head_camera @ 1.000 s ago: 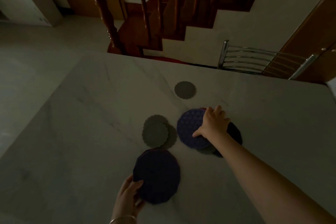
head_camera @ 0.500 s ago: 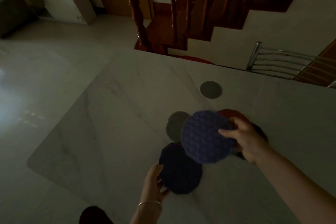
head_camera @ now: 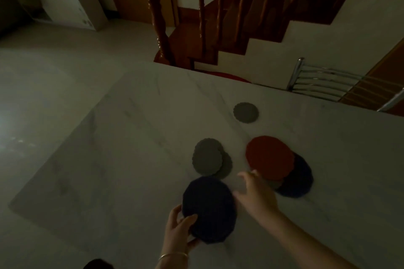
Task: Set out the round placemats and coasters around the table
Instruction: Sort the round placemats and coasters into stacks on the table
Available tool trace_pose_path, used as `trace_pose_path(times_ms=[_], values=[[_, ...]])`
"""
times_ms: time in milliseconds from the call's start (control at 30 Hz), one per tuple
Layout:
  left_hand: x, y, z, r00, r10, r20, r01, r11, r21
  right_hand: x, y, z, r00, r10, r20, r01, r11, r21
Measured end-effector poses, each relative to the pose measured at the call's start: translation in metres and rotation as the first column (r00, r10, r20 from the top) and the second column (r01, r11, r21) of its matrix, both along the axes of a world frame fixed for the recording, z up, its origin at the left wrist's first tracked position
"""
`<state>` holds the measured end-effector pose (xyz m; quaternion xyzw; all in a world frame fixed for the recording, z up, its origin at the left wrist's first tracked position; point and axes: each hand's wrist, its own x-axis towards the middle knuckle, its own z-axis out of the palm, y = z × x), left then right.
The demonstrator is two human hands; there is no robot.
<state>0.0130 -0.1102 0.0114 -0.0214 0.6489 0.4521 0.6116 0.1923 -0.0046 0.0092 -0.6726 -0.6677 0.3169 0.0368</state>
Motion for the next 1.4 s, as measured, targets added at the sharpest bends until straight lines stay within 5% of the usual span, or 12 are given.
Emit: trace_pose_path(times_ms=[100,233,400,567,633,733,833,1167,1300,1400], values=[[-0.003,0.003,0.002,1.000,-0.022,-0.017,0.022,1.000,-0.002,0.027,0.035,0.009,0.992,-0.079,0.099,0.057,0.977,0.207],[-0.005,0.008,0.007,0.999,-0.038,0.012,0.038,0.999,0.009,0.061,0.076,0.010,0.937,-0.146,0.316,0.135,0.989,0.054],[-0.009,0.010,0.012,0.991,-0.130,0.040,0.127,0.988,0.087,0.077,0.102,0.003,0.946,-0.222,0.238,0.253,0.961,-0.109],[-0.010,0.006,0.014,0.969,-0.247,-0.023,0.248,0.966,0.069,0.075,0.109,0.001,0.956,-0.190,0.224,0.207,0.977,-0.053],[-0.013,0.004,0.009,0.985,-0.158,-0.063,0.161,0.986,0.037,0.072,0.110,0.001,0.948,-0.164,0.273,0.172,0.985,-0.004],[-0.020,0.002,0.011,0.993,0.086,0.077,-0.086,0.996,-0.004,0.068,0.106,0.000,0.917,-0.102,0.386,0.076,0.994,0.082],[-0.015,0.010,0.009,0.991,-0.130,0.010,0.130,0.990,0.049,0.068,0.101,-0.002,0.895,-0.082,0.439,0.020,0.989,0.143],[-0.007,0.012,0.000,0.998,-0.062,0.008,0.062,0.994,-0.093,0.060,0.080,0.003,0.786,-0.089,0.611,-0.156,0.929,0.337],[-0.007,0.008,-0.008,0.999,-0.049,-0.018,0.048,0.997,-0.061,0.056,0.069,0.013,0.823,-0.118,0.556,-0.117,0.922,0.369],[-0.008,0.005,-0.011,0.998,-0.063,-0.020,0.062,0.998,-0.029,0.053,0.061,0.029,0.952,-0.209,0.222,0.102,0.904,0.415]])
